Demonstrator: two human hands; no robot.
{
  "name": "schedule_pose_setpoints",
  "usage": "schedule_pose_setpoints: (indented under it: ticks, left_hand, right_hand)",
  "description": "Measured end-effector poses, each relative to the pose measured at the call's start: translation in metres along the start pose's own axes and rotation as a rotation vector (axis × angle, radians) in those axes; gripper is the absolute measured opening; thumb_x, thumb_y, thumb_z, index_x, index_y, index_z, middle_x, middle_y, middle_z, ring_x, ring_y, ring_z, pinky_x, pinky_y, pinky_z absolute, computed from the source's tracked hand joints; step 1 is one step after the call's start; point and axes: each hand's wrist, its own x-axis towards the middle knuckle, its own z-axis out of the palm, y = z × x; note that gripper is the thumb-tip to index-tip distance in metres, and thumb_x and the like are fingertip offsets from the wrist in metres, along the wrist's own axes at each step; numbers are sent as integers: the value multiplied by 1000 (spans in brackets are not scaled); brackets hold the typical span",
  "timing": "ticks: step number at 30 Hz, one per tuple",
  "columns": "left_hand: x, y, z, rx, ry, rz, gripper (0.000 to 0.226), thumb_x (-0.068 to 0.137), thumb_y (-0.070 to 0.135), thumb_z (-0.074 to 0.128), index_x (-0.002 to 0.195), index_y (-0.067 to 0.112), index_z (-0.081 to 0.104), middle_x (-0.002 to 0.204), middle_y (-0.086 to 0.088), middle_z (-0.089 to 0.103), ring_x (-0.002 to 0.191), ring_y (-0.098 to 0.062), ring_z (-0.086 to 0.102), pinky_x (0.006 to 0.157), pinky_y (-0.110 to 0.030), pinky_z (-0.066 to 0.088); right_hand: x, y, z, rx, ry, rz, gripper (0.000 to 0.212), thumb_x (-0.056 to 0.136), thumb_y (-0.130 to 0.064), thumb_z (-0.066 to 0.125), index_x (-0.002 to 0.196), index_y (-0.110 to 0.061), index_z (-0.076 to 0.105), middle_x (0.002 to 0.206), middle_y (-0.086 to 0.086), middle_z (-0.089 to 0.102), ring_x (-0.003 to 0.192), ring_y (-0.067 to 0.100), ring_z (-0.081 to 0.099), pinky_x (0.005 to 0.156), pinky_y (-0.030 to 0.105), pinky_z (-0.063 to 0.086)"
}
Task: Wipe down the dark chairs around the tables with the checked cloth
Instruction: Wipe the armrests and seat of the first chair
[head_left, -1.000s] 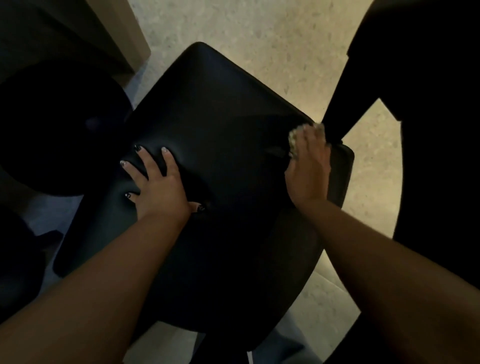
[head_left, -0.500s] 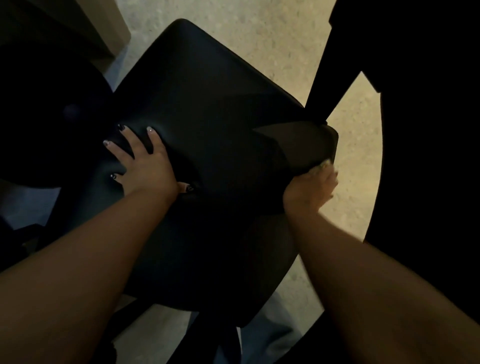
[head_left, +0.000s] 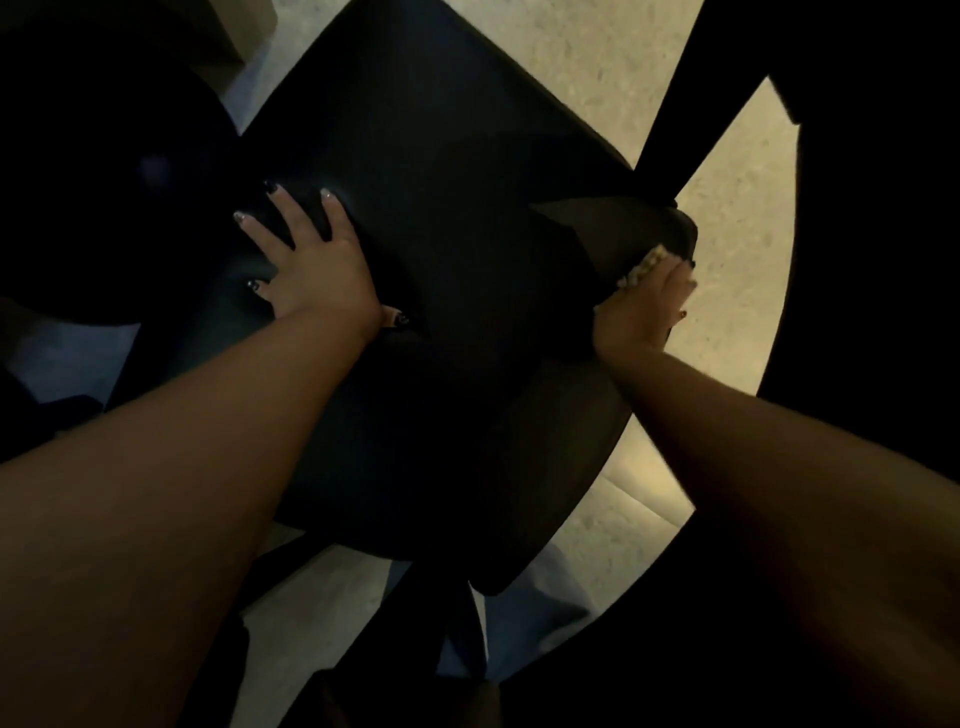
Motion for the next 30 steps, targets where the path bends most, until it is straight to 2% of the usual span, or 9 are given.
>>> schedule_pose_setpoints:
  ticks: [4, 9, 12, 14, 17, 19, 21, 26, 30]
  left_hand:
    - [-1, 0, -1, -2, 5, 5, 134, 63, 48, 85, 154, 22, -9, 158, -16, -24, 143, -48, -17, 105, -68, 27]
    - [-3, 1, -3, -8, 14, 3, 133, 63, 47, 86, 154, 23, -9, 158, -15, -24, 143, -47, -17, 106, -68, 27]
    - [-3, 0, -2, -37, 5, 6, 132, 64, 46, 85, 154, 24, -8, 158, -14, -25, 143, -46, -18, 107, -68, 26]
    - [-3, -1, -2, -39, 11, 9, 131, 64, 46, 85, 154, 24, -8, 158, -13, -25, 143, -45, -19, 107, -68, 26]
    - [-3, -1, -1, -45, 18, 7, 132, 63, 46, 86, 154, 25, -7, 158, -12, -24, 143, -45, -18, 107, -68, 26]
    - [-2, -1, -1, -43, 27, 11, 133, 62, 47, 86, 154, 25, -7, 159, -12, -23, 143, -45, -18, 107, -68, 26]
    - [-1, -1, 0, -40, 25, 5, 133, 62, 48, 86, 154, 25, -8, 158, -12, -24, 143, -45, -18, 106, -68, 27]
    - [1, 1, 2, -27, 30, -11, 134, 62, 48, 86, 154, 24, -8, 158, -13, -24, 143, -47, -18, 105, -69, 27]
    - [0, 0, -1, -39, 40, -8, 133, 61, 47, 87, 154, 25, -6, 159, -12, -22, 143, -46, -18, 106, -69, 28]
  right_hand:
    - [-105, 3, 27, 44, -66, 319, 65, 97, 1, 31, 151, -3, -4, 159, 17, -8, 146, 31, -10, 117, 37, -8]
    - [-159, -3, 45, 156, -193, 613, 63, 100, -8, 32, 150, 0, -7, 157, 22, -10, 145, 38, -9, 117, 44, 1]
    - [-125, 1, 32, 71, -322, 324, 52, 99, -14, 42, 144, 1, 23, 144, 19, 30, 134, 30, 30, 118, 38, 21]
    - [-93, -11, 3, 44, -142, 106, 43, 99, -8, 41, 141, -9, 30, 136, 4, 40, 123, 15, 42, 110, 16, 30]
    - [-20, -23, -29, 93, -37, -200, 64, 91, -5, 51, 147, -5, 21, 152, 14, 24, 137, 23, 29, 113, 22, 19]
    - [25, -20, -29, 199, -26, -170, 62, 86, -21, 53, 141, -2, 31, 143, 19, 36, 132, 35, 36, 112, 45, 30]
    - [48, -12, -22, 194, -15, -115, 66, 88, -31, 51, 144, -6, 29, 149, 16, 31, 139, 37, 26, 113, 56, 24]
    - [16, -4, 5, 61, 55, -369, 61, 90, -2, 43, 148, -1, 24, 155, 23, 15, 146, 38, 2, 119, 50, 4]
    - [-59, -5, 23, -2, -281, -856, 71, 83, -5, 42, 150, -2, 16, 157, 22, 11, 146, 33, -3, 118, 46, -1]
